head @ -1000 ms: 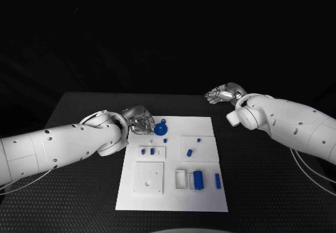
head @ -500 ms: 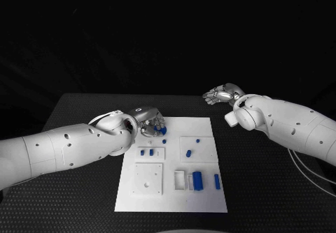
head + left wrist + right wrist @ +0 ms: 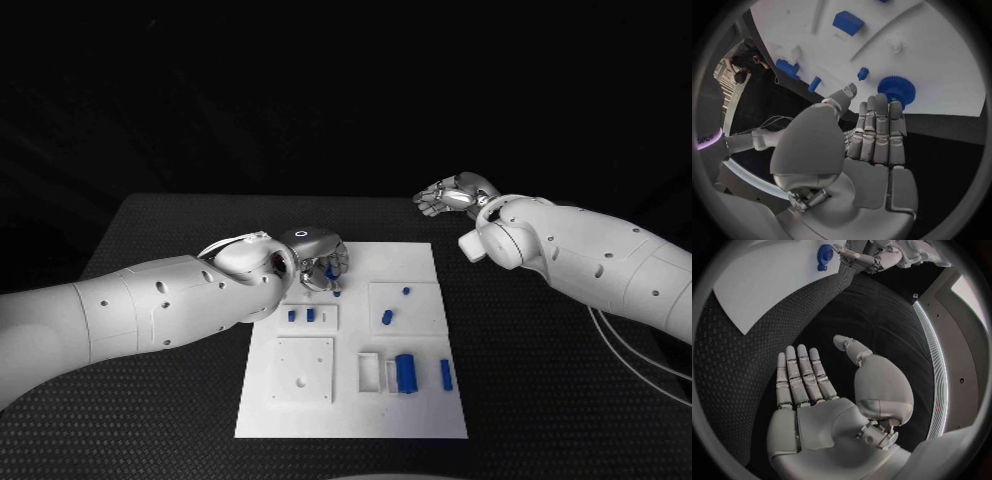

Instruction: Assemble the parts on the task board

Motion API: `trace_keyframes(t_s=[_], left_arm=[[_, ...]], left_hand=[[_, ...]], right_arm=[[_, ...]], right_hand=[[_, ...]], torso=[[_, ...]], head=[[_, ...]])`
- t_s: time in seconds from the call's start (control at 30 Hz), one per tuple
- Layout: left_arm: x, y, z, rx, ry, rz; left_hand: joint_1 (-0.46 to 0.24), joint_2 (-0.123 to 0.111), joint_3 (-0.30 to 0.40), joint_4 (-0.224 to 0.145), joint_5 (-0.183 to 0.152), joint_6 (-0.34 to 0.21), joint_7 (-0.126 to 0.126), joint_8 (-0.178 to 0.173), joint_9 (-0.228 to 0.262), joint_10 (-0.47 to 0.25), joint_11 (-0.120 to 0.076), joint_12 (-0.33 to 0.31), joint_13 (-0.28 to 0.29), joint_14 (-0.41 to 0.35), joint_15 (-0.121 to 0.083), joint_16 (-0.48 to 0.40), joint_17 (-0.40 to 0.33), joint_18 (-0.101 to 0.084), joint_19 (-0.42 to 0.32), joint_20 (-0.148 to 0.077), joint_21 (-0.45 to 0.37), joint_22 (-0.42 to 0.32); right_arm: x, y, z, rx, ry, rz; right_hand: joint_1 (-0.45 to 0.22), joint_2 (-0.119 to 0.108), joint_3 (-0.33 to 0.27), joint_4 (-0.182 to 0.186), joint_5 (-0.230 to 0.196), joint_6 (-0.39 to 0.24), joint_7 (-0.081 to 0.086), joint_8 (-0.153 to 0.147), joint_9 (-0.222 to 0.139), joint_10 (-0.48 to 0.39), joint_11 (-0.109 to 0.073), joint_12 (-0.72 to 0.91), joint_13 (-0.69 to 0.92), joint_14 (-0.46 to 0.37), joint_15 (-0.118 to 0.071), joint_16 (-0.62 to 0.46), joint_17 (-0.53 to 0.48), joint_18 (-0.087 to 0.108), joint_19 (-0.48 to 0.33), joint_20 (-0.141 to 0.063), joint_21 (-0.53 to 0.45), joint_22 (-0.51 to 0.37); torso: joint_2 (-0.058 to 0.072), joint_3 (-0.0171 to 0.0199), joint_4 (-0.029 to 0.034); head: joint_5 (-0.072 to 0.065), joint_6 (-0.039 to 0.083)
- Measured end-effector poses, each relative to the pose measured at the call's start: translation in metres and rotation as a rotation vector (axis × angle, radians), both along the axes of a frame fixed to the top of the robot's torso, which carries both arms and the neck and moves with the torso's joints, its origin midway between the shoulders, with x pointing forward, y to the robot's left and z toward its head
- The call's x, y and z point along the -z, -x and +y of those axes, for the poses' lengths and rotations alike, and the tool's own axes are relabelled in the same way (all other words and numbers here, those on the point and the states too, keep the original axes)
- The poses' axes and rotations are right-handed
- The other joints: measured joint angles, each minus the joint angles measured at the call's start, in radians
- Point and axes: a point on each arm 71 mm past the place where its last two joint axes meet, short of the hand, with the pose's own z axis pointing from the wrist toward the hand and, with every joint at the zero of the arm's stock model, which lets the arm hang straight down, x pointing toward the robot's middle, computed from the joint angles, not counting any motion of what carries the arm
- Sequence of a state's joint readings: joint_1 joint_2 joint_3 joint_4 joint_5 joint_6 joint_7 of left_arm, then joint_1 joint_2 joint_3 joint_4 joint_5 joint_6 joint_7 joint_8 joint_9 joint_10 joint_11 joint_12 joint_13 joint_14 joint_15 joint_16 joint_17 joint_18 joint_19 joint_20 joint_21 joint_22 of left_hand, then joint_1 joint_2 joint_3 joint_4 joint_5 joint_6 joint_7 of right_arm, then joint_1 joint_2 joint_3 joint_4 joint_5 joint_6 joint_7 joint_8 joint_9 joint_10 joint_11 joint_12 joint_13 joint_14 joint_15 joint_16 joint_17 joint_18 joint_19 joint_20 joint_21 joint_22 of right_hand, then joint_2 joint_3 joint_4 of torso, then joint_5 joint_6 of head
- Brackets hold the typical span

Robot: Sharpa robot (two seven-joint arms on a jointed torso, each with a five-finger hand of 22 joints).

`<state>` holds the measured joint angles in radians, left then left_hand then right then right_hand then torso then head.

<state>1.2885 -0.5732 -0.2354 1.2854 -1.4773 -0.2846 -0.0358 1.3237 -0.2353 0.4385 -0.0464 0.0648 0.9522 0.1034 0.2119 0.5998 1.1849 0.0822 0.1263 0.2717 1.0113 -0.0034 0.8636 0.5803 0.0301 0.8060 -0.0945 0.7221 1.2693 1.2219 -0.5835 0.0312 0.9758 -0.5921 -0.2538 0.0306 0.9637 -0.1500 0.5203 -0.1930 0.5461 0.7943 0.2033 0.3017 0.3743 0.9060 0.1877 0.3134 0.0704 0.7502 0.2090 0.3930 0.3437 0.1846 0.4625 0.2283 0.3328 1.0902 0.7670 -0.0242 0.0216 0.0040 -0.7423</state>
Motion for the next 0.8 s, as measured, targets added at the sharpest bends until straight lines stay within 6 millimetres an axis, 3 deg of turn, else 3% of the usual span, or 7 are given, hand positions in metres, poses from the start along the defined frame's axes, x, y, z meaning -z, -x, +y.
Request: trace_keyframes(t_s=[0.23, 0.47, 0.73, 0.8], left_arm=[[0.0076, 0.0031, -0.0057, 0.021, -0.024, 0.019], [0.0089, 0.0026, -0.0030, 0.020, -0.038, 0.028], [0.0101, 0.0019, -0.0023, 0.020, -0.050, 0.038], [0.0105, 0.0014, -0.0024, 0.020, -0.054, 0.040]], left_hand=[[-0.038, -0.008, 0.014, -0.025, 0.000, -0.029, -0.007, -0.018, -0.026, -0.004, 0.004, -0.030, -0.013, 0.024, -0.013, 0.059, 0.040, -0.006, 0.026, -0.007, 0.019, 0.035], [-0.084, -0.018, 0.023, -0.026, 0.000, -0.027, 0.002, -0.009, -0.042, 0.000, 0.000, -0.041, -0.018, 0.038, -0.020, 0.128, 0.079, 0.010, 0.054, -0.014, 0.053, 0.039], [-0.092, -0.015, 0.035, -0.029, 0.005, -0.014, 0.015, 0.005, -0.045, 0.010, 0.000, -0.041, -0.017, 0.038, -0.020, 0.152, 0.090, 0.016, 0.054, -0.015, 0.068, 0.039], [-0.079, -0.002, 0.046, -0.040, 0.015, -0.014, 0.015, 0.006, -0.048, 0.011, 0.000, -0.046, -0.020, 0.038, -0.020, 0.159, 0.091, 0.017, 0.054, -0.015, 0.072, 0.039]], right_arm=[[-0.0003, 0.0006, 0.0007, -0.003, -0.001, 0.000], [-0.0004, 0.0008, 0.0005, -0.004, -0.001, -0.001], [-0.0005, 0.0010, 0.0008, -0.005, -0.002, -0.001], [-0.0005, 0.0010, 0.0013, -0.006, -0.002, -0.001]], right_hand=[[0.000, 0.000, 0.000, 0.000, 0.000, 0.000, 0.000, 0.000, 0.000, 0.000, 0.000, 0.000, 0.000, 0.000, 0.000, 0.000, 0.000, 0.000, 0.000, 0.000, 0.000, 0.000], [0.000, 0.000, 0.000, 0.000, 0.004, 0.000, 0.000, 0.000, 0.000, 0.000, 0.000, 0.000, 0.000, 0.000, 0.000, 0.000, -0.001, 0.000, 0.000, 0.000, 0.000, 0.000], [0.000, 0.000, 0.000, 0.000, 0.004, 0.000, 0.000, 0.000, 0.000, 0.000, 0.000, 0.000, 0.000, 0.000, 0.000, 0.000, -0.001, 0.000, 0.000, 0.000, 0.000, 0.001], [0.000, 0.000, 0.000, 0.000, 0.004, 0.000, 0.000, 0.000, 0.000, 0.000, 0.000, 0.000, 0.000, 0.000, 0.000, 0.000, -0.001, 0.000, 0.000, 0.000, 0.000, 0.001]], torso=[[0.001, 0.0000, 0.0011], [0.000, 0.0008, 0.0013], [-0.001, 0.0008, 0.0036], [-0.002, 0.0007, 0.0036]], head=[[-0.003, -0.004], [-0.002, -0.008], [-0.005, -0.010], [-0.005, -0.010]])
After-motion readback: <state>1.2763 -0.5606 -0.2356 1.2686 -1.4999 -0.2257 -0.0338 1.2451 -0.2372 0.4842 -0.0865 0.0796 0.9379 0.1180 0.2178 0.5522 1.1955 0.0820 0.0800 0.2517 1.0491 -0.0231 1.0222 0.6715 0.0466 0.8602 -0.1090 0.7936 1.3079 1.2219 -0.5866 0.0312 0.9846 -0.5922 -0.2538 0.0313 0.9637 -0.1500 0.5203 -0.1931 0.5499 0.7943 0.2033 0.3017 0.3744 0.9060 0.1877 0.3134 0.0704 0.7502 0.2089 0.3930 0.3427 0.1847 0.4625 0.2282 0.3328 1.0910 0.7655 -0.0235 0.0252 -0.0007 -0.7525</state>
